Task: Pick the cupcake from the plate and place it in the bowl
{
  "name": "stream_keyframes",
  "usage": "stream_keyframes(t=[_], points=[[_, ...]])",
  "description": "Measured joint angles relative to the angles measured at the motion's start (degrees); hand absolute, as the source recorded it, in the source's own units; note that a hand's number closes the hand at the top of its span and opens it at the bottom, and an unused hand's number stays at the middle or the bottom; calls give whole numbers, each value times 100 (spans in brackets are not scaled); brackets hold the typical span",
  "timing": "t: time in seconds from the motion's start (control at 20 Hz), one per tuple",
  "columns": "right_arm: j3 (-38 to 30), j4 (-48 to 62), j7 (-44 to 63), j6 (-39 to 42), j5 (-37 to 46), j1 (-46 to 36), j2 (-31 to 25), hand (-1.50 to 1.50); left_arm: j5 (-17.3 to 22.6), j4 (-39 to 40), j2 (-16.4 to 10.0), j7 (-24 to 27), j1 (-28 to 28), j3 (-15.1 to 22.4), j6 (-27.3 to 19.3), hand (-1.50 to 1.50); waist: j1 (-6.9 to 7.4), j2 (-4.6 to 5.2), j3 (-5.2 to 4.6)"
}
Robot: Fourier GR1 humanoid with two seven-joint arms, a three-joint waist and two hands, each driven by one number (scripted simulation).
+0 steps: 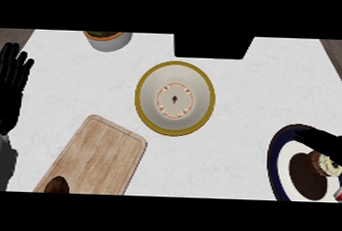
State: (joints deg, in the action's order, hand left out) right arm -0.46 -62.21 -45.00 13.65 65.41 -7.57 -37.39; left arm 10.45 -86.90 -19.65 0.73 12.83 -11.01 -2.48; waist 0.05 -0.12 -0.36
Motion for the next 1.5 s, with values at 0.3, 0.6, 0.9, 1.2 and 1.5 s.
stream_keyframes(t=[0.3,0.6,0.9,1.2,1.5], points=[[-164,519,-557,-599,-51,-264,155,150,-33,15,16,-31,31,-53,66,0,10,7,18],[-277,781,-751,-851,4,-520,243,150,-187,155,154,35,176,-28,13,0,20,14,28],[-453,2065,-342,-536,251,-2207,58,150,-168,127,252,27,461,189,145,0,534,204,63],[-671,2996,-324,-612,334,-3264,-188,150,-160,141,287,-18,687,271,177,0,759,300,85],[-1077,3639,-522,-982,154,-4011,-406,150,-210,218,347,25,698,300,131,0,705,294,84]])
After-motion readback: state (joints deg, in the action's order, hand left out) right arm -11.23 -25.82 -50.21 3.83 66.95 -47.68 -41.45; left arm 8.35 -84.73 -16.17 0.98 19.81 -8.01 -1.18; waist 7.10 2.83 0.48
